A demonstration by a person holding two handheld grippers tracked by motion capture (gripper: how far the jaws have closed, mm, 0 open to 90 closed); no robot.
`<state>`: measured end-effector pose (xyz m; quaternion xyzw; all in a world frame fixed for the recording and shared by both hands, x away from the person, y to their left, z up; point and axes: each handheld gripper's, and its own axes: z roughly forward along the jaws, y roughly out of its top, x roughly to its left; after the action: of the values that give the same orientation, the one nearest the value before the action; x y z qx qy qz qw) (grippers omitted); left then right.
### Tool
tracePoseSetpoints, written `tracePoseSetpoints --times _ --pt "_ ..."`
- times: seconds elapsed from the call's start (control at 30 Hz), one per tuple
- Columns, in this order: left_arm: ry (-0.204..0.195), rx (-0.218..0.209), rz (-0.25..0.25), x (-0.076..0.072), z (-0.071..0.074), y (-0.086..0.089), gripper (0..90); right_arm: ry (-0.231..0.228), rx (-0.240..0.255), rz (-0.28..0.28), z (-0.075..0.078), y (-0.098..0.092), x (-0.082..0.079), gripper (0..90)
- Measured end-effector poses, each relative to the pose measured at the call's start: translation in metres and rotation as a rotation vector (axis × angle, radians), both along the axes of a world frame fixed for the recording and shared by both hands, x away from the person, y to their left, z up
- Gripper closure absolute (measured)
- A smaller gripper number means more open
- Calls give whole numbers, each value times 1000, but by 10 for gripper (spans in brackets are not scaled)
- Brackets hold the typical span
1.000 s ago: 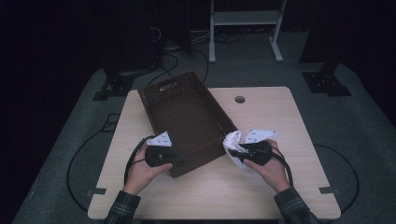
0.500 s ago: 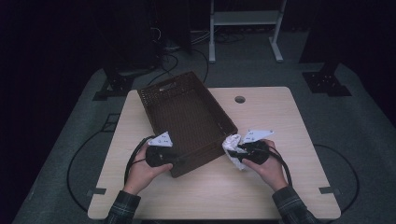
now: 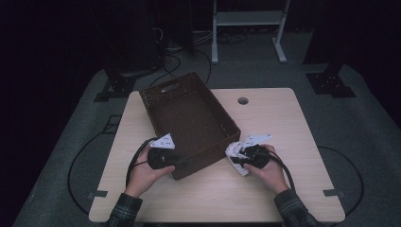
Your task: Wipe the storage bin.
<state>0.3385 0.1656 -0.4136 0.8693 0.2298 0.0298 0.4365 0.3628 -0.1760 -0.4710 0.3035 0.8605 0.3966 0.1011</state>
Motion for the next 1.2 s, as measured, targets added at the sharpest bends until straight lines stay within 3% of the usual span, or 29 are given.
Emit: tracePoseSetpoints --times 0.17,0.5,1.2 --pt "0 1 -1 0 0 0 760 25 -7 -4 -6 2 1 688" --pt "1 6 -1 0 0 0 756 16 -5 -10 -1 -1 -5 687" --pt "0 8 0 0 1 0 761 -137 137 3 53 -10 -31 687"
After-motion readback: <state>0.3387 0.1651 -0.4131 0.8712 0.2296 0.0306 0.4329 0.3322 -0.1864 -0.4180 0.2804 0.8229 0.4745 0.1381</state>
